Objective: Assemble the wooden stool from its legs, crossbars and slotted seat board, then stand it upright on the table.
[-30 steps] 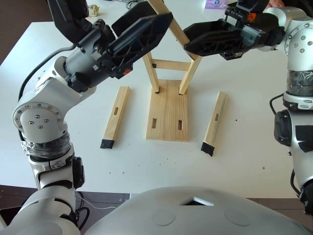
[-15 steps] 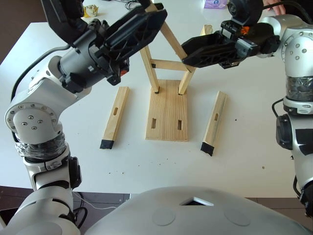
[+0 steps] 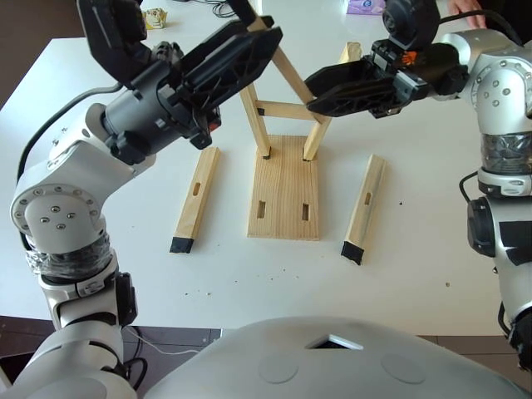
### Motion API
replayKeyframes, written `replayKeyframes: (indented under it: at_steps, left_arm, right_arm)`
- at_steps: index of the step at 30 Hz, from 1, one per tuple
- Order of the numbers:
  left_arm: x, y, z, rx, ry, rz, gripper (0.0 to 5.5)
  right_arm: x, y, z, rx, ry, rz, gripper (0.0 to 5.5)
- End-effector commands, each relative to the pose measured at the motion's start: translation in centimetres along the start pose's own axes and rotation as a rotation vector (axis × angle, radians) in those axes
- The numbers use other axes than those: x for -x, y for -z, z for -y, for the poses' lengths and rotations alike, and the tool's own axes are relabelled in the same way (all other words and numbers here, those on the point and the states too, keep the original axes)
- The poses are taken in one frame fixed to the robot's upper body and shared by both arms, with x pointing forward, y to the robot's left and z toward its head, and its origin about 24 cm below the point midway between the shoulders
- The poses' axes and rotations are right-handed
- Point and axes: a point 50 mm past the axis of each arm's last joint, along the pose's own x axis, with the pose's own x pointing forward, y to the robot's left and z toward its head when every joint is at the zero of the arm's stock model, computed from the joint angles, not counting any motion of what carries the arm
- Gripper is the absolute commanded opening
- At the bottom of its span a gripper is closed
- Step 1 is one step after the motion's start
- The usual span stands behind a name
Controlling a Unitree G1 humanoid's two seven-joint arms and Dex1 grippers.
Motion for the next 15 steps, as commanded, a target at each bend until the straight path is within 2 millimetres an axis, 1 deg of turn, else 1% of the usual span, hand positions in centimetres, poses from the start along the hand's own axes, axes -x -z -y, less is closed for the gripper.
replayKeyframes:
  at_steps: [1,5,7,10,13,15]
  left_arm:
    - [0.2,0.1,0.3,-0.024,-0.019,0.001,1.32]
    - [1.3,0.6,-0.5,-0.039,-0.078,-0.029,1.31]
    - [2.3,1.4,-0.9,-0.045,-0.120,-0.074,1.31]
    - [4.3,3.1,-1.2,-0.051,-0.156,-0.200,1.31]
    - [6.6,4.1,-1.0,-0.097,-0.142,-0.369,1.31]
    - [7.9,4.4,-1.2,-0.146,-0.111,-0.496,1.31]
  right_arm:
    - [0.7,0.2,0.3,-0.008,0.034,-0.012,2.38]
    - [1.9,0.3,0.2,-0.001,0.089,0.002,2.90]
    - [2.8,-0.3,0.2,0.026,0.151,0.053,3.21]
    - [3.9,-0.9,0.0,0.079,0.264,0.128,3.58]
    - [4.7,-0.1,-1.2,0.156,0.352,0.109,3.65]
    - [5.1,0.2,-2.2,0.174,0.406,0.140,3.65]
